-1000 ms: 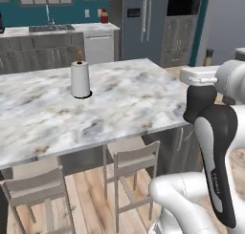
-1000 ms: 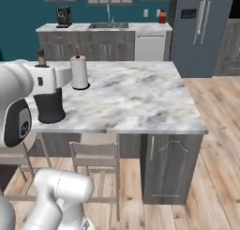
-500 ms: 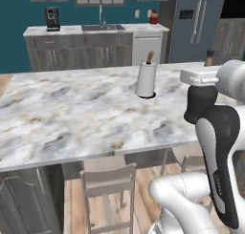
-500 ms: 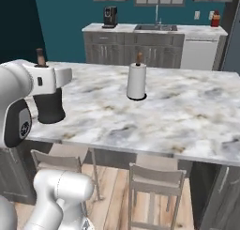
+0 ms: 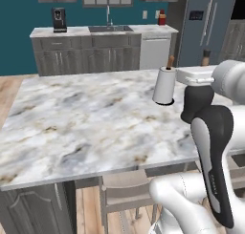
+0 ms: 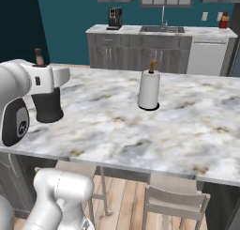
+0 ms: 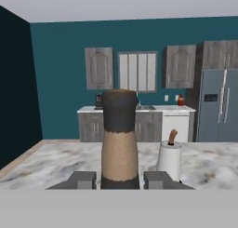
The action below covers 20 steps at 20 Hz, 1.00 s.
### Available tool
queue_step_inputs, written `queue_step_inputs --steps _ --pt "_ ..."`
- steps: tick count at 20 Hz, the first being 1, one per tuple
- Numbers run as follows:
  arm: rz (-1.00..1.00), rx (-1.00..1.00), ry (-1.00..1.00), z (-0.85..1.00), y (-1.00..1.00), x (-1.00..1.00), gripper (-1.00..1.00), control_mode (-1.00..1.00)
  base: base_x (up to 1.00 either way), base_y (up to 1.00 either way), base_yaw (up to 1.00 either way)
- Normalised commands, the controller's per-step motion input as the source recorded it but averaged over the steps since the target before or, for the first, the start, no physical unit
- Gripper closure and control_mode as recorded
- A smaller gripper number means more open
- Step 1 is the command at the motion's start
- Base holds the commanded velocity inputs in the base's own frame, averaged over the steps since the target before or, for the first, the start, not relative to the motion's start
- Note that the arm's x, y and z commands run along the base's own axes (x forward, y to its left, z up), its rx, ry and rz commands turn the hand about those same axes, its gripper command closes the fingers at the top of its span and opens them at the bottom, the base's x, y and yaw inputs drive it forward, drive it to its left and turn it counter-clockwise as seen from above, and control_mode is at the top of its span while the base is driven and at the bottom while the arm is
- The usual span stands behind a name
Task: Get the candle and the liquor from the cabinet and move them to the dining counter.
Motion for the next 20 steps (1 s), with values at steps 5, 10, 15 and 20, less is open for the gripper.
queue_step_inputs --steps 5,10,15,20 --pt "0.0 0.0 0.0 0.0 0.0 0.0 1.0 1.0 0.15 0.08 0.0" --pt "0.01 0.0 -0.01 -0.13 0.05 0.0 1.0 -1.0 0.0 0.0 0.0" --pt "0.08 0.0 0.05 -0.67 0.01 0.55 1.0 -1.0 0.0 0.0 0.0" --pt "0.09 0.0 0.03 -0.65 0.0 0.84 1.0 -1.0 0.0 0.0 0.0"
